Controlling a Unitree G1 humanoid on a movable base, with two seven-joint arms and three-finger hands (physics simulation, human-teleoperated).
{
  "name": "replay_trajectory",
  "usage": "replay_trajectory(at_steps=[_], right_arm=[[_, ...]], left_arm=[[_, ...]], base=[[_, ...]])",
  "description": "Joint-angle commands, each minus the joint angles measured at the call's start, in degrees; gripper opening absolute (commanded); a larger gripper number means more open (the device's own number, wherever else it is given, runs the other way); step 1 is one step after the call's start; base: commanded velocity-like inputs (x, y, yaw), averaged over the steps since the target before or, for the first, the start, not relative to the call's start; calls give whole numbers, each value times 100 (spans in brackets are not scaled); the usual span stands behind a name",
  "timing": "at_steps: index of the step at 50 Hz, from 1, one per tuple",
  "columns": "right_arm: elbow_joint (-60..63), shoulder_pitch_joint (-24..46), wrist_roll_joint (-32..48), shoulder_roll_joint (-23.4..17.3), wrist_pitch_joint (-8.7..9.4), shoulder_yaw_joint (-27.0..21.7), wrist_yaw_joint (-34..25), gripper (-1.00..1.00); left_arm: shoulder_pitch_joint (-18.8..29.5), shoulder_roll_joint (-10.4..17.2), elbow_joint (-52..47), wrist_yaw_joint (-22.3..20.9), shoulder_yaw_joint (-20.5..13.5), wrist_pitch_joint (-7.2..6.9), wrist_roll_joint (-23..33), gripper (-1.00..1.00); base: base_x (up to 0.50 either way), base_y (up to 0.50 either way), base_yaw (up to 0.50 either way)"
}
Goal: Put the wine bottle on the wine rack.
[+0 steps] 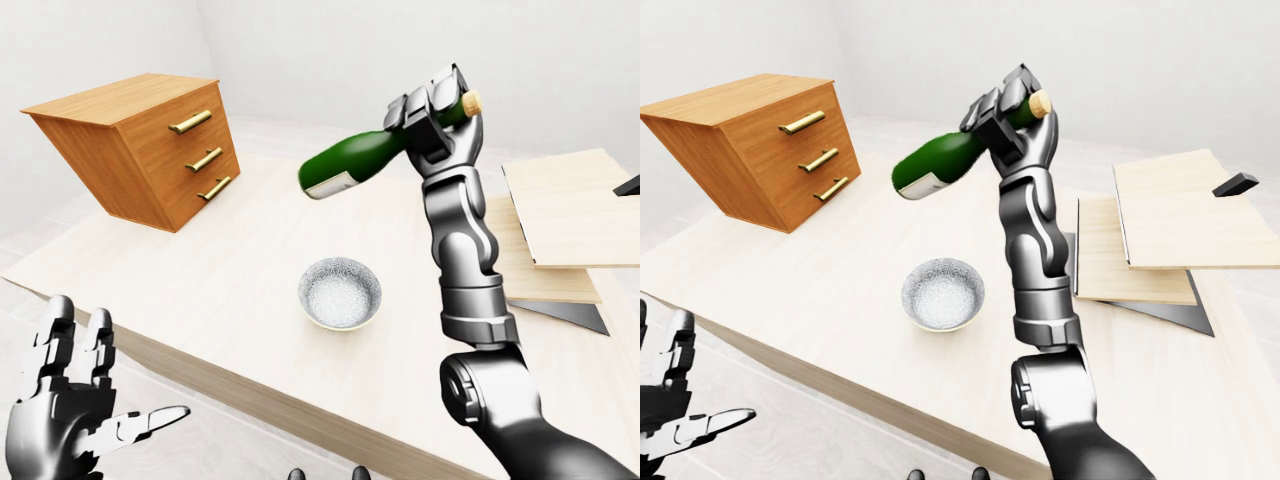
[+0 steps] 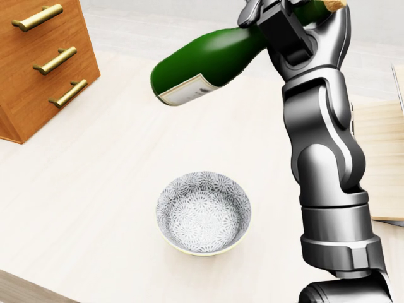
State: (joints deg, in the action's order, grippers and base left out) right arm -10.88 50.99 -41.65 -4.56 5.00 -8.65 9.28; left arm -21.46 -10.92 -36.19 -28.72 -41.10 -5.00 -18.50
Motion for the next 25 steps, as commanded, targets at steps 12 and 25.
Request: replay_trajectory(at_steps=[12,25], right_arm=[[-145,406,-385,-728,0,-50,373,-100],[-2725,1508,-142,-1709,0,-243,-1193,-100]], left_arm=[[-68,-27,26,-38,73,0,1,100],[-88,-31,-237,9,14,0,-84,100]], base=[[0,0,0],[0,0,0]])
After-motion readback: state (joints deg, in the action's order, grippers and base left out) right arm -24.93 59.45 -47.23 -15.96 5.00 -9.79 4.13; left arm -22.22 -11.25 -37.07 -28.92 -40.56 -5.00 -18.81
